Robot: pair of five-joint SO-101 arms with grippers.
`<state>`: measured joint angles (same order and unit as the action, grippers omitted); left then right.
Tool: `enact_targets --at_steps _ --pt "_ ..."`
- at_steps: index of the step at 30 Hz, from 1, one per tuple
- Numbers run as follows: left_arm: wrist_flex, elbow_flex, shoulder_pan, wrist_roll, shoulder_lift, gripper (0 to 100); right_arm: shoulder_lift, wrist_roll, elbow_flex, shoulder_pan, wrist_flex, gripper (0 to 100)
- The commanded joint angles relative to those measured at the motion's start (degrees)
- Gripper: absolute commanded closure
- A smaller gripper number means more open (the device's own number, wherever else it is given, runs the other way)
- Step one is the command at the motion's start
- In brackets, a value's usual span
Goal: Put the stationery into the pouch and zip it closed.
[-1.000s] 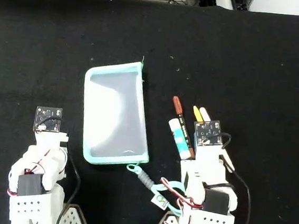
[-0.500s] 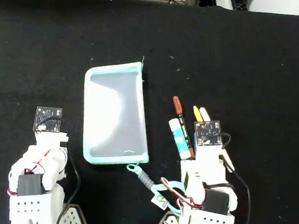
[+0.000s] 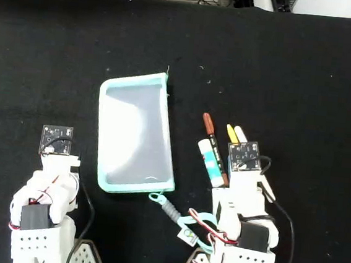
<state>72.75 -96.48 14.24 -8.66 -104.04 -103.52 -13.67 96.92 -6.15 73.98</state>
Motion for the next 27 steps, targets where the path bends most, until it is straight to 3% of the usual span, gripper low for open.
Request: enact_targets --at_steps 1,17,27 --pt "0.1 -0.8 0.1 0.2 -0.2 97 -3.6 0.5 -0.4 -0.6 0.0 98.4" --pt "0.1 -0.8 0.1 0.2 -0.2 97 -3.7 0.9 -0.4 -0.1 -0.6 98.4" --pt "0.1 -0.8 0.1 0.2 -0.2 97 -3.7 0.4 -0.4 12.7 -12.2 98.3"
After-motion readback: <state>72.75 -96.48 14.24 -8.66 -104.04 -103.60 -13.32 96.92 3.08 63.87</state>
